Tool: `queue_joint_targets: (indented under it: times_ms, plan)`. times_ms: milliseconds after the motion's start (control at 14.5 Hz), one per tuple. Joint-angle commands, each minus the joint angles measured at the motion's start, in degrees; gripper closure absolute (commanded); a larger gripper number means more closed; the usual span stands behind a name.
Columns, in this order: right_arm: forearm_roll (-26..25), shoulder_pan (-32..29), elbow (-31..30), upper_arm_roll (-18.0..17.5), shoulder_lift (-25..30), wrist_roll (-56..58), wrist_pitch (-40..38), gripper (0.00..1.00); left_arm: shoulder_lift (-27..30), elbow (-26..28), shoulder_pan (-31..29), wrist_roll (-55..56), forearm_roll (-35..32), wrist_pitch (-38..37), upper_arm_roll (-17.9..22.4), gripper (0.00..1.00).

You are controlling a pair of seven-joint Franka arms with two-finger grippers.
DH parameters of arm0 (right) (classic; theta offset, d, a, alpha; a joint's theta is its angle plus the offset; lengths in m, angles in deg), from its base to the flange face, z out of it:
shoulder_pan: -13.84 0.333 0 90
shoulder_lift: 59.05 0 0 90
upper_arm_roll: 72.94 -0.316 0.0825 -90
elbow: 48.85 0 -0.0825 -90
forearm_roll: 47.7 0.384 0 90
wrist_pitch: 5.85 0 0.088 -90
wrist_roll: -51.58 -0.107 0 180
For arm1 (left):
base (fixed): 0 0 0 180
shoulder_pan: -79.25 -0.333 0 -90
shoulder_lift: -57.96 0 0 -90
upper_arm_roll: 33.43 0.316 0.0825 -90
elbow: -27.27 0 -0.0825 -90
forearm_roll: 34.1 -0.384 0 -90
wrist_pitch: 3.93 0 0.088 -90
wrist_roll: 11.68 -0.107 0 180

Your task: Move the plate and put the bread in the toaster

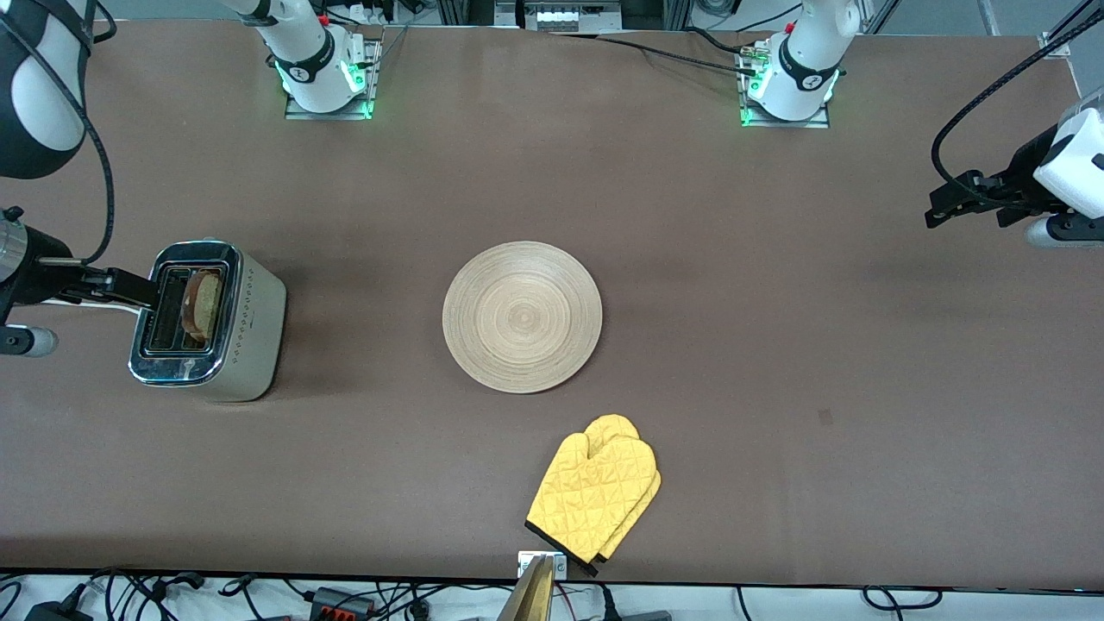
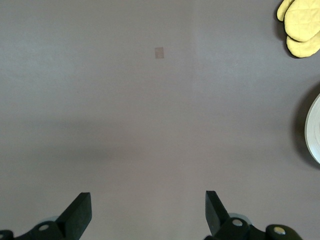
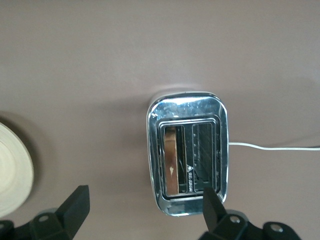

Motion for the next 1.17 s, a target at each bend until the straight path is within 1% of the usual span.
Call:
queue_joint_targets:
  times_ms: [0,138,344,413,551,757,1102]
  plan:
    - [2.1,-6.8,0.4,-5.7,1.9,0.2,0.5,0.0,0.0,-0.4,0.0,-0.3,-0.8,-0.6,-0.2,0.0]
    - [1.2,-12.0,0.2,-11.4,2.6,0.3,1.3,0.0,0.1,-0.4,0.0,-0.4,-0.7,-0.6,-0.2,0.0]
    - [-1.9,-17.1,-1.9,-17.3,4.1,0.3,3.3,0.0,0.1,-0.4,-0.1,-0.4,-0.7,-0.7,-0.1,0.0]
    - [-3.0,-18.0,-2.6,-18.6,4.5,0.4,4.0,0.0,0.0,-0.4,-0.1,-0.4,-0.7,-0.7,-0.1,0.0]
    - [-4.9,-17.6,-4.4,-19.3,5.8,0.3,5.8,0.0,0.1,-0.4,-0.1,-0.4,-0.7,-0.7,-0.1,0.0]
    - [-5.3,-17.3,-6.4,-19.3,7.2,0.7,5.3,0.0,0.1,-0.4,-0.1,-0.3,-0.7,-0.7,-0.1,0.0]
    - [-5.5,-17.4,-19.4,-19.1,15.7,1.5,8.7,0.0,0.0,-0.4,-0.3,-0.5,-0.7,-0.6,-0.1,0.0]
